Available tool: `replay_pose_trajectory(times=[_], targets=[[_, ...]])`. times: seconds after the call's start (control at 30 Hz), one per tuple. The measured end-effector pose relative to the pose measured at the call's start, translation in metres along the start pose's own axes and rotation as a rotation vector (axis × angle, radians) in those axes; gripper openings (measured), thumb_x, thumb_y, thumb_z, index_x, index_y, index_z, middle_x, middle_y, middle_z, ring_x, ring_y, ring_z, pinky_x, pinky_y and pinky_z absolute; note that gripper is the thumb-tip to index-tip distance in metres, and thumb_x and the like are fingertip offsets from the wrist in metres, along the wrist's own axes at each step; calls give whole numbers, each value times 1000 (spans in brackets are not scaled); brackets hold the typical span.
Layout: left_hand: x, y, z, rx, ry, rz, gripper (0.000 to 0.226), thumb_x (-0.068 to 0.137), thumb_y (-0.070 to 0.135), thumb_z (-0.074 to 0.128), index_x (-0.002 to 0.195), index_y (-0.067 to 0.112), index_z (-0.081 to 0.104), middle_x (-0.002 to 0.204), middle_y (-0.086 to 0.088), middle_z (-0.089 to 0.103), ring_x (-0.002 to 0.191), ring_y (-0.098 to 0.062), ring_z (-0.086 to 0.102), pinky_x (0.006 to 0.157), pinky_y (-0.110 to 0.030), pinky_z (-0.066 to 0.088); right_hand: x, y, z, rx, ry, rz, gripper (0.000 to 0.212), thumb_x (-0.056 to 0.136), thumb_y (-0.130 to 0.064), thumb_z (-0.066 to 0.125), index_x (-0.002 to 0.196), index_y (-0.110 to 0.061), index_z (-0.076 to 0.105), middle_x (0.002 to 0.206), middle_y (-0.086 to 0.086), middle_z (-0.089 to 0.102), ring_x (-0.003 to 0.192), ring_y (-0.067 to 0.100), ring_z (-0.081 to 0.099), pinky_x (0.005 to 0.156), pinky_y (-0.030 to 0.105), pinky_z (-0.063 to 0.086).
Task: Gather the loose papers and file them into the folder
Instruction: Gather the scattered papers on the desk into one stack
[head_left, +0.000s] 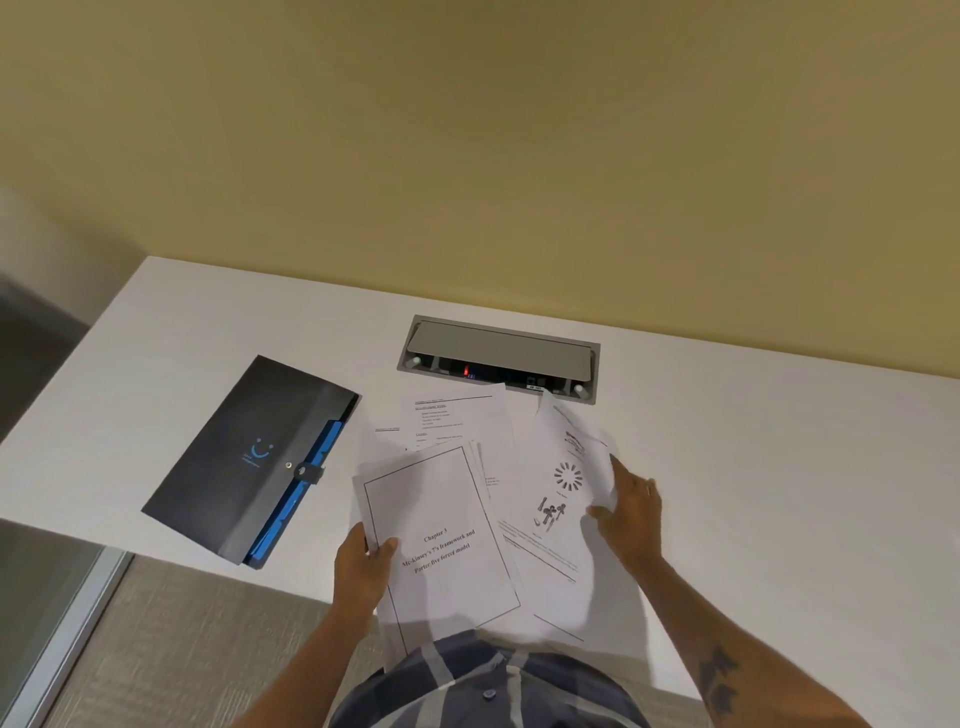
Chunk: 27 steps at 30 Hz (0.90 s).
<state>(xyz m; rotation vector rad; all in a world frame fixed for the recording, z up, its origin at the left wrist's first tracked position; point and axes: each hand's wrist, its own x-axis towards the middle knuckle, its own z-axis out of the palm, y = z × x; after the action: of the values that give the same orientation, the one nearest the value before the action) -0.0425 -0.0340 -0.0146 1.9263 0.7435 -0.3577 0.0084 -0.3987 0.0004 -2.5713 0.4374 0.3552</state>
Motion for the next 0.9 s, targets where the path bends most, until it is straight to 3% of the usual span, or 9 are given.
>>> replay_pose_trajectory(times=[0.1,0.23,0.3,0.43,0.57,0.67,0.8,0.83,0.9], targets=[[-7,5,0,-50,15,8,38,98,23,67,132,16,51,117,-8,66,105,-34,69,90,-54,61,-15,-7,9,501,44,216,57,84,-6,83,135,-4,58,118,8,68,109,26,63,98,47,55],[-10,15,-2,-97,29,18,31,100,20,64,129,22,53,111,1,68,105,-28,70,80,-39,61,-30,-4,23,607,23,245,18,91,-7,76,101,7,70,92,11,70,89,30,68,74,37,54],[-10,21,-6,-141,-1,32,33,100,21,64,132,26,54,111,10,68,102,-17,69,75,-29,60,-36,-4,26,651,-2,245,24,93,-8,75,113,5,72,101,14,74,96,34,71,80,37,57],[-8,33,-18,-257,-84,0,26,97,27,69,119,37,61,111,8,76,103,-18,73,82,-41,64,-43,-5,27,754,-78,227,39,92,-7,76,131,-3,69,121,12,75,111,33,71,101,51,58],[-7,45,-31,-323,-178,21,29,93,26,73,119,36,65,110,9,80,98,-17,79,77,-37,67,-46,-13,27,767,-141,144,41,94,-11,75,134,-11,68,125,4,75,115,25,71,101,45,59],[-3,49,-34,-305,-204,-13,29,95,20,72,122,28,65,111,2,80,100,-24,79,82,-43,67,-48,-27,28,760,-196,73,38,98,-18,71,136,-18,68,128,-6,74,119,16,69,98,26,56],[1,46,-33,-297,-226,-61,25,98,17,69,123,19,66,116,-4,78,108,-29,74,93,-48,62,-53,-49,33,795,-290,39,33,102,-23,65,134,-27,68,132,-11,72,125,12,66,111,35,50],[0,45,-33,-302,-233,-73,24,98,17,68,122,19,66,115,-3,78,108,-27,74,93,-47,61,-56,-55,33,791,-316,29,31,103,-25,64,133,-30,68,130,-11,73,123,13,67,109,35,52],[-2,42,-31,-271,-246,-89,14,98,19,68,112,18,67,105,6,79,102,-23,72,86,-38,59,-62,-67,35,785,-376,19,26,104,-36,61,128,-39,70,113,-8,79,100,18,74,89,35,60]])
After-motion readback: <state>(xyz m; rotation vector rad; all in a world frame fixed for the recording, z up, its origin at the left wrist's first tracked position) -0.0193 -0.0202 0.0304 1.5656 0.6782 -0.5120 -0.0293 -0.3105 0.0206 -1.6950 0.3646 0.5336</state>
